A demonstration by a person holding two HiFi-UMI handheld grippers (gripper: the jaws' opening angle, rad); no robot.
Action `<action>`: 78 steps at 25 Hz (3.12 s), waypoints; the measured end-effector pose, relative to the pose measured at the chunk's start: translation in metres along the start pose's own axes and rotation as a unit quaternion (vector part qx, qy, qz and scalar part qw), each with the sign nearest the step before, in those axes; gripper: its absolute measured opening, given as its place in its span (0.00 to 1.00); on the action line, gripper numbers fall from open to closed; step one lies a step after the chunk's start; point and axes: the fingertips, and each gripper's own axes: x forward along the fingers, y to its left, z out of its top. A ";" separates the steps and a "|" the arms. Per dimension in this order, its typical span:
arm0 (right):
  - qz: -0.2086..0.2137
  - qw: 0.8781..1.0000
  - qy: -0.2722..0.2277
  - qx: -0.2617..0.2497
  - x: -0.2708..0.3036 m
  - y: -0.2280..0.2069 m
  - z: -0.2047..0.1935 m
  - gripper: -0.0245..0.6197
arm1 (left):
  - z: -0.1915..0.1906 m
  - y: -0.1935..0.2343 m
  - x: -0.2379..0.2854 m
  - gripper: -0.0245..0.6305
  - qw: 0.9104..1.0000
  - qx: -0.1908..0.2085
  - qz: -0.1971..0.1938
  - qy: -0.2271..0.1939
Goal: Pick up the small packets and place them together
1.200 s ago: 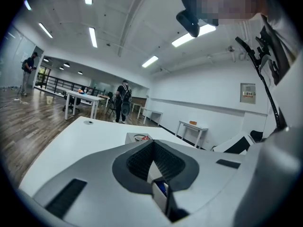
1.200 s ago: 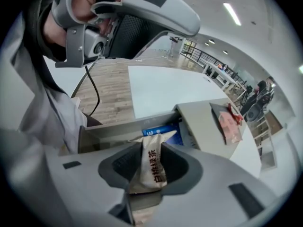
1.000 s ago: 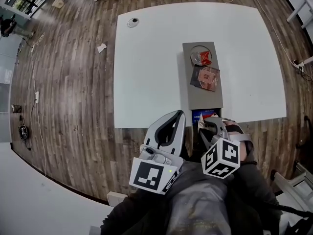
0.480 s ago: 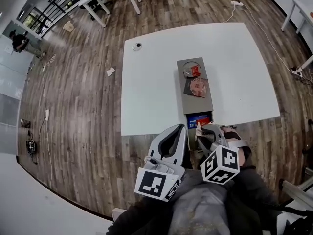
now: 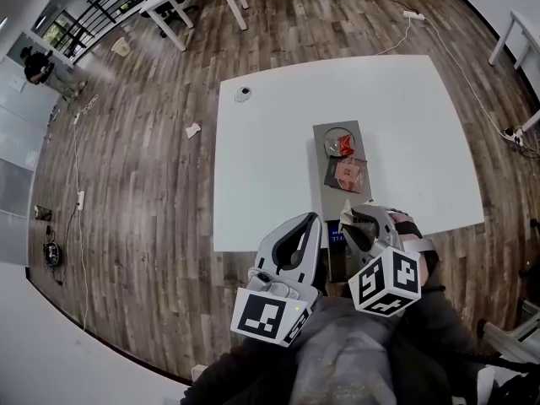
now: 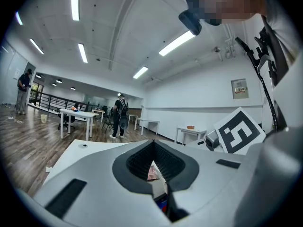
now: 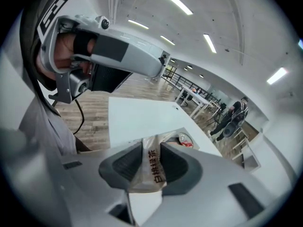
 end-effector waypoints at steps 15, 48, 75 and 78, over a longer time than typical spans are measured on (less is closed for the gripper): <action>0.032 0.999 0.035 0.020 0.073 -0.045 0.003 0.26 | -0.014 0.072 0.056 0.04 0.999 -0.031 0.013 0.039; -0.037 0.999 0.015 0.012 -0.009 0.002 -0.015 0.43 | -0.009 -0.003 -0.023 0.04 1.000 -0.015 0.014 -0.009; 0.166 0.970 0.177 -0.032 0.062 0.082 -0.086 0.46 | -0.058 0.047 -0.001 0.04 0.996 -0.077 0.023 0.042; 0.157 0.972 0.174 -0.036 0.062 0.079 -0.086 0.40 | -0.060 0.044 0.007 0.04 0.996 -0.080 0.015 0.040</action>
